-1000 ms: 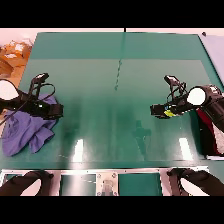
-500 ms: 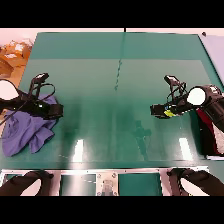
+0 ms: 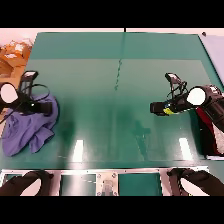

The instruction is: Fold the shirts.

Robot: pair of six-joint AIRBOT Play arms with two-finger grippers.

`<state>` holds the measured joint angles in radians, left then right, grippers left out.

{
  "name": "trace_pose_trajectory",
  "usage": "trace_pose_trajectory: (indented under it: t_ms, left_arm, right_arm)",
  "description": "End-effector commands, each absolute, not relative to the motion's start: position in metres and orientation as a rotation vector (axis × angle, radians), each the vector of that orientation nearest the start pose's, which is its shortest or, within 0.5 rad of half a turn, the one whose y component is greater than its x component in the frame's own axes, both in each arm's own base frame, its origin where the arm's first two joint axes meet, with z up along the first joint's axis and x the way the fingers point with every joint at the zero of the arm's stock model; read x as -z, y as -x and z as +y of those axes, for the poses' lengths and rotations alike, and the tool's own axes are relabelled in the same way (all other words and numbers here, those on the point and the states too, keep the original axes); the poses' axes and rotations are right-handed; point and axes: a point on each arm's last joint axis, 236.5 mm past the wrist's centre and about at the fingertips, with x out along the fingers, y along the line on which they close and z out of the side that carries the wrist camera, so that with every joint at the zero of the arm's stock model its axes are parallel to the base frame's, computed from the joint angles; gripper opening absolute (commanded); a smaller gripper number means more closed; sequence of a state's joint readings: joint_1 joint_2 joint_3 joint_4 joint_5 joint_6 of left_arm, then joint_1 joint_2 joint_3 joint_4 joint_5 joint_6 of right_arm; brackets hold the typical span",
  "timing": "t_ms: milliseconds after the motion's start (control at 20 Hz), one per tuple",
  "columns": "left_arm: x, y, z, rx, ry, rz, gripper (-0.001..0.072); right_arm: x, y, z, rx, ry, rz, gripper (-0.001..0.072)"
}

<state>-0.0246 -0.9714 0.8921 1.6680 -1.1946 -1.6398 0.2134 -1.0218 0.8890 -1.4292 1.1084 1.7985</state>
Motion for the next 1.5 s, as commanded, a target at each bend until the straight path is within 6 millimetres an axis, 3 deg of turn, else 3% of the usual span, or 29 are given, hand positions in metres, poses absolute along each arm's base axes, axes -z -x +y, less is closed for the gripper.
trace_pose_trajectory:
  t_ms: [0, 200, 300, 350, 400, 450, 500, 550, 650, 750, 800, 850, 950, 1000, 1100, 1150, 1250, 1350, 1450]
  left_arm:
    - [0.002, -0.307, 0.076, -0.263, -0.061, 1.211, 0.0715]
    - [0.065, -0.329, 0.057, -0.184, 0.130, 1.185, 0.0715]
    - [0.095, -0.330, 0.051, -0.165, 0.158, 1.247, 0.0713]
    - [0.107, -0.328, 0.052, -0.166, 0.152, 1.280, 0.0667]
    - [0.117, -0.324, 0.054, -0.167, 0.139, 1.316, 0.0444]
    - [0.121, -0.320, 0.054, -0.166, 0.135, 1.344, 0.0086]
    - [0.117, -0.319, 0.054, -0.154, 0.117, 1.365, 0.0022]
    - [0.107, -0.323, 0.054, -0.143, 0.109, 1.372, 0.0021]
    - [0.065, -0.342, 0.050, -0.102, 0.100, 1.340, 0.0020]
    - [-0.005, -0.370, 0.033, -0.046, 0.087, 1.219, 0.0020]
    - [-0.049, -0.382, 0.018, -0.007, 0.053, 1.134, 0.0019]
    - [-0.091, -0.391, -0.003, 0.040, 0.024, 1.047, 0.0020]
    - [-0.172, -0.397, -0.064, 0.175, 0.024, 0.875, 0.0020]
    - [-0.204, -0.394, -0.099, 0.263, 0.036, 0.810, 0.0019]
    - [-0.244, -0.378, -0.166, 0.432, 0.056, 0.727, 0.0020]
    - [-0.251, -0.370, -0.195, 0.499, 0.067, 0.705, 0.0020]
    - [-0.238, -0.354, -0.237, 0.587, 0.064, 0.752, 0.0020]
    - [-0.205, -0.342, -0.273, 0.653, 0.031, 0.840, 0.0021]
    - [-0.157, -0.334, -0.308, 0.708, 0.040, 0.952, 0.0023]
  right_arm:
    - [-0.012, -0.321, 0.101, -0.123, -0.216, 1.210, 0.0018]
    - [-0.014, -0.325, 0.102, -0.124, -0.219, 1.193, 0.0018]
    - [-0.015, -0.327, 0.102, -0.125, -0.222, 1.181, 0.0018]
    - [-0.015, -0.327, 0.102, -0.125, -0.221, 1.181, 0.0018]
    - [-0.015, -0.327, 0.102, -0.125, -0.221, 1.181, 0.0018]
    - [-0.015, -0.327, 0.102, -0.125, -0.221, 1.182, 0.0018]
    - [-0.015, -0.327, 0.102, -0.125, -0.221, 1.182, 0.0018]
    - [-0.015, -0.327, 0.102, -0.124, -0.222, 1.181, 0.0017]
    - [-0.016, -0.328, 0.102, -0.124, -0.222, 1.178, 0.0018]
    - [-0.021, -0.330, 0.101, -0.126, -0.215, 1.173, 0.0018]
    - [-0.026, -0.332, 0.101, -0.131, -0.209, 1.166, 0.0017]
    - [-0.032, -0.335, 0.100, -0.143, -0.193, 1.153, 0.0017]
    - [-0.045, -0.344, 0.095, -0.145, -0.189, 1.118, 0.0017]
    - [-0.052, -0.347, 0.091, -0.136, -0.196, 1.105, 0.0017]
    - [-0.066, -0.352, 0.081, -0.115, -0.209, 1.090, 0.0017]
    - [-0.072, -0.355, 0.074, -0.100, -0.219, 1.082, 0.0017]
    - [-0.080, -0.357, 0.062, -0.073, -0.236, 1.075, 0.0017]
    - [-0.083, -0.357, 0.053, -0.050, -0.248, 1.080, 0.0017]
    - [-0.081, -0.355, 0.048, -0.037, -0.255, 1.093, 0.0019]
